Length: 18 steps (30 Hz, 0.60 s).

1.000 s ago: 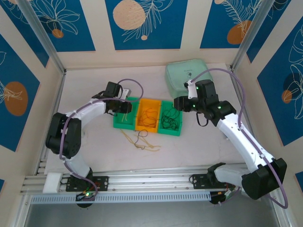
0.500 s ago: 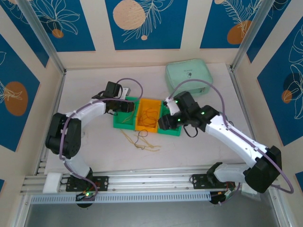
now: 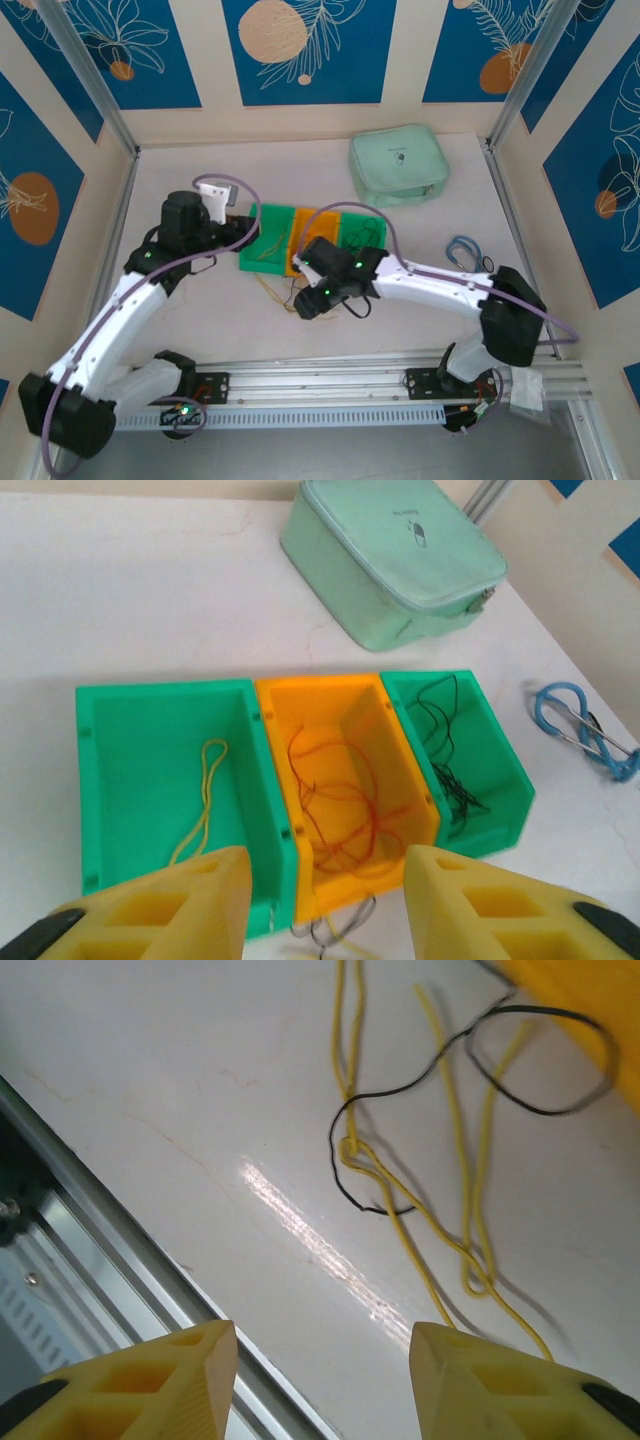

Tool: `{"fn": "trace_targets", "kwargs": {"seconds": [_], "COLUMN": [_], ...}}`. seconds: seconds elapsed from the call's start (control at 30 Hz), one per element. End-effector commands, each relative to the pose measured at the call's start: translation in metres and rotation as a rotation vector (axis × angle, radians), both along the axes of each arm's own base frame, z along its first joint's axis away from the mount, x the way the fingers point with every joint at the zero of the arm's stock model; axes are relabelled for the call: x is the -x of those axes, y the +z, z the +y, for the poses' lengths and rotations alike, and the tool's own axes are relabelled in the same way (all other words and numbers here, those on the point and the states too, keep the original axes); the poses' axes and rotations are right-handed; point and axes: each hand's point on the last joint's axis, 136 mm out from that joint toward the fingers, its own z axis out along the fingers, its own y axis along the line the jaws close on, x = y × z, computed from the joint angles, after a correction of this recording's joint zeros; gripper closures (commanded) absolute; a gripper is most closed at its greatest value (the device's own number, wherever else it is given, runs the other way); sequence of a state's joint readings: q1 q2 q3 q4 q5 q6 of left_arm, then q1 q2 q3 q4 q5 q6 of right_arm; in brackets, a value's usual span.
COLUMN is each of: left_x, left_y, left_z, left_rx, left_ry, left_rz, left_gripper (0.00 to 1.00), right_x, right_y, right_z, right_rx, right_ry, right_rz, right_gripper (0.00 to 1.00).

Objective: Untangle the cables

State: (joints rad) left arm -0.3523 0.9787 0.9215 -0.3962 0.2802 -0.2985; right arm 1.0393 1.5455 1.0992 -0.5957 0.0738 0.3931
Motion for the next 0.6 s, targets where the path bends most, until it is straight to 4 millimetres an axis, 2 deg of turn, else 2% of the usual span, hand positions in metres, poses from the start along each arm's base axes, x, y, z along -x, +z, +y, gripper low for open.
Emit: {"fn": "trace_targets", "kwargs": {"seconds": [0.0, 0.13, 0.23, 0.4, 0.57], "left_x": [0.034, 0.052, 0.057, 0.057, 0.058], "left_y": [-0.037, -0.053, -0.057, -0.046, -0.035], "left_z": [0.018, 0.019, 0.010, -0.006, -0.006], "left_rx": [-0.048, -0.030, 0.017, 0.121, 0.138], "left_ry": [0.030, 0.017, -0.022, -0.079, -0.086], "left_rz": [0.183, 0.255, 0.284, 0.260, 0.235], "left_gripper": [0.52, 0.44, 0.43, 0.43, 0.44], "right_x": [0.003, 0.004, 0.002, -0.001, -0.004], "right_y": [-0.006, -0.017, -0.022, -0.032, -0.039], "right_z": [0.009, 0.015, 0.019, 0.022, 0.024], "right_rx": [0.077, 0.134, 0.155, 0.196, 0.232], "right_ry": [0.117, 0.193, 0.228, 0.261, 0.277], "right_rz": [-0.036, -0.031, -0.032, -0.025, -0.034], "right_gripper": [0.51, 0.51, 0.51, 0.55, 0.55]}}
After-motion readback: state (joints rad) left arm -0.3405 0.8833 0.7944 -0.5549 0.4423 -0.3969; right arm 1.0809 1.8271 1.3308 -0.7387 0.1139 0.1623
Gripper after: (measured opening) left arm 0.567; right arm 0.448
